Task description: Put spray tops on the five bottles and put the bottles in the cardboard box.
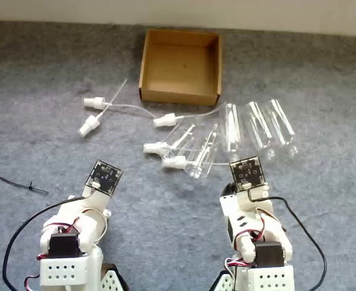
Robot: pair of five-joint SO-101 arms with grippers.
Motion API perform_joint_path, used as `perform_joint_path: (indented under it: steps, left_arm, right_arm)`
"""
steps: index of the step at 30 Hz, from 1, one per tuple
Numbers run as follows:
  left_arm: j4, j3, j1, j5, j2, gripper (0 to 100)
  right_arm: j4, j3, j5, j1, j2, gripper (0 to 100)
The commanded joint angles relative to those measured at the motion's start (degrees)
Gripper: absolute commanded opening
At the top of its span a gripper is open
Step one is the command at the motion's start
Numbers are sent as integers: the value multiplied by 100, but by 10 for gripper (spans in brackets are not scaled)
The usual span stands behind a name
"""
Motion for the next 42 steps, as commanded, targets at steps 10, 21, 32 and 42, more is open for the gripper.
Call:
perform_joint_path:
  steps: [10, 21, 32, 42]
  left_arm:
    - [26, 119, -40, -26, -57, 78]
    - [26, 119, -40, -26, -57, 78]
    - [26, 119, -31, -26, -57, 78]
    - [26, 119, -31, -26, -57, 78]
  right_arm:
    - [-13, 866, -26, -57, -13, 21]
    - [-4, 866, -9, -31, -13, 21]
    - [-66, 655, 1873, 866, -22, 27]
    - [-1130, -1279, 1363, 1938, 945, 28]
